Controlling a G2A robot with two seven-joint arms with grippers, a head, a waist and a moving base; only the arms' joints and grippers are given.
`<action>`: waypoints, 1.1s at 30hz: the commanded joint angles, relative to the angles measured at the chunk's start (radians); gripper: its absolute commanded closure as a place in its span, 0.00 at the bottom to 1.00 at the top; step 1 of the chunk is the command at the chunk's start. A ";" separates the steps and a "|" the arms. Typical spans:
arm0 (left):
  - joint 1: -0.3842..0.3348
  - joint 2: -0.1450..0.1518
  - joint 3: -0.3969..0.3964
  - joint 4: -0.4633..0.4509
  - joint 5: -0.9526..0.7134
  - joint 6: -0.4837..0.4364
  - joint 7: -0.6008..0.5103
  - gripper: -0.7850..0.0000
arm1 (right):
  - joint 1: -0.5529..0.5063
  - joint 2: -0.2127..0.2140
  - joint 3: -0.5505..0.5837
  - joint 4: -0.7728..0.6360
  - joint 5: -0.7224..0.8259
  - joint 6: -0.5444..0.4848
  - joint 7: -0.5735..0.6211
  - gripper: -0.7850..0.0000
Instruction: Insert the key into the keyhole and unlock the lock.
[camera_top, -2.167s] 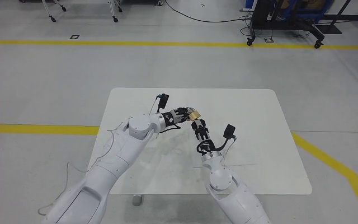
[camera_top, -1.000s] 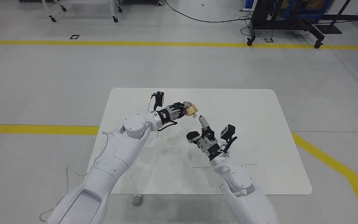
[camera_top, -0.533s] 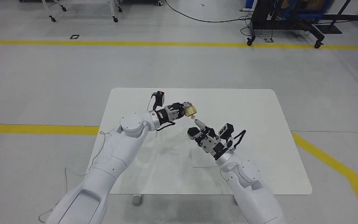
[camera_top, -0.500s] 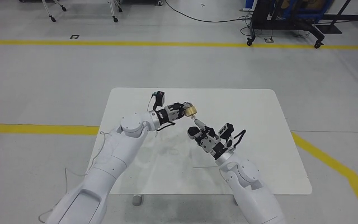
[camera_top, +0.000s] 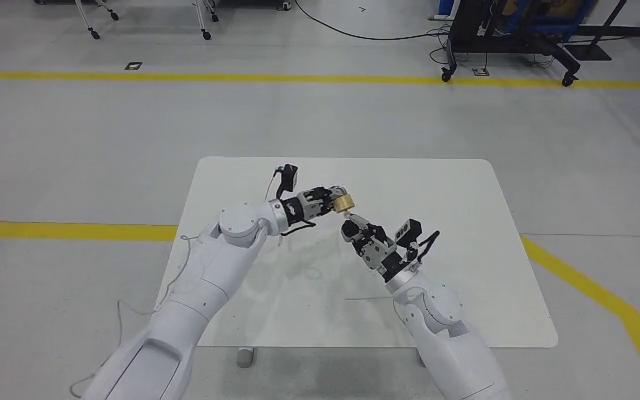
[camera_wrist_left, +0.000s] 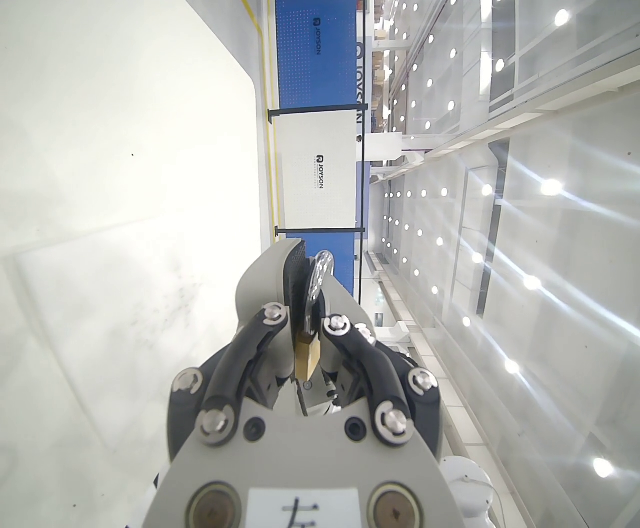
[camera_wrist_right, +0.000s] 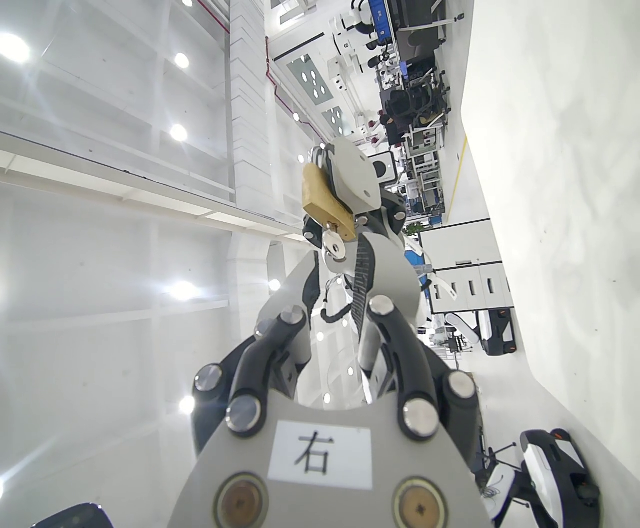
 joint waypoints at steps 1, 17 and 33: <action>0.000 -0.001 0.005 -0.002 0.012 0.000 0.000 1.00 | 0.004 0.000 -0.003 0.005 -0.005 0.002 -0.008 0.82; 0.002 -0.005 0.004 -0.005 0.030 -0.006 -0.009 1.00 | 0.020 -0.007 -0.020 0.026 0.057 -0.002 -0.034 1.00; 0.012 -0.005 0.000 -0.021 0.063 -0.063 -0.017 1.00 | 0.078 -0.007 0.054 0.182 0.622 0.304 0.317 1.00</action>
